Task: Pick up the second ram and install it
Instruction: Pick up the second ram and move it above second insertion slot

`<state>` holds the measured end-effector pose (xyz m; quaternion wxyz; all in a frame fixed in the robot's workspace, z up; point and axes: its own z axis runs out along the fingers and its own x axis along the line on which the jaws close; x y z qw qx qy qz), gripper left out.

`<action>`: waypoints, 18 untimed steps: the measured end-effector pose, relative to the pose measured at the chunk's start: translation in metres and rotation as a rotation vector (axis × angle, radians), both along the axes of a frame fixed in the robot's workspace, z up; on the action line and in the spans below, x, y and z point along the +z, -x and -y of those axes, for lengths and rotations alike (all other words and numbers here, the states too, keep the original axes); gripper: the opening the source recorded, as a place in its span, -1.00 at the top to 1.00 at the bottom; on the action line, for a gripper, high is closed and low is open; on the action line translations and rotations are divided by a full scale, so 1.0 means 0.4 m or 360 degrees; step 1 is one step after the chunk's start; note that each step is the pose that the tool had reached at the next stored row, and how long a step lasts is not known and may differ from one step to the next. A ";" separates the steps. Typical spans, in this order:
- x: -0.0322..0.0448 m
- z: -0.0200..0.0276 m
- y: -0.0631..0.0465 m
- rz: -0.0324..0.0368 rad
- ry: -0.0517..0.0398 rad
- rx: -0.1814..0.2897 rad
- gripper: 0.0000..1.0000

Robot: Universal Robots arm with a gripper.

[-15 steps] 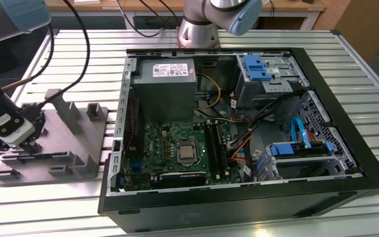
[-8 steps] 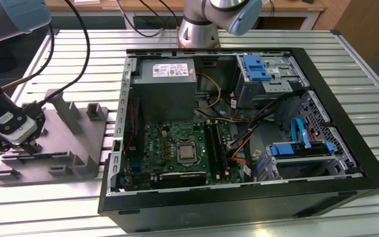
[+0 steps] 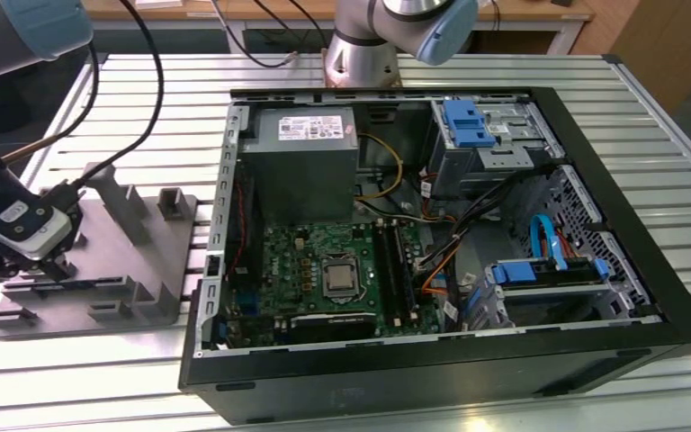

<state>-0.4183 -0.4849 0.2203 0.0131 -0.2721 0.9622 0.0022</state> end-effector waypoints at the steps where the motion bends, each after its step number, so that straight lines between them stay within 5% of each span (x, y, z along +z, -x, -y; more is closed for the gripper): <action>1: 0.000 0.000 0.000 0.0000 0.0000 0.0011 0.80; 18: 0.000 0.000 0.000 0.0000 0.0000 0.0205 0.80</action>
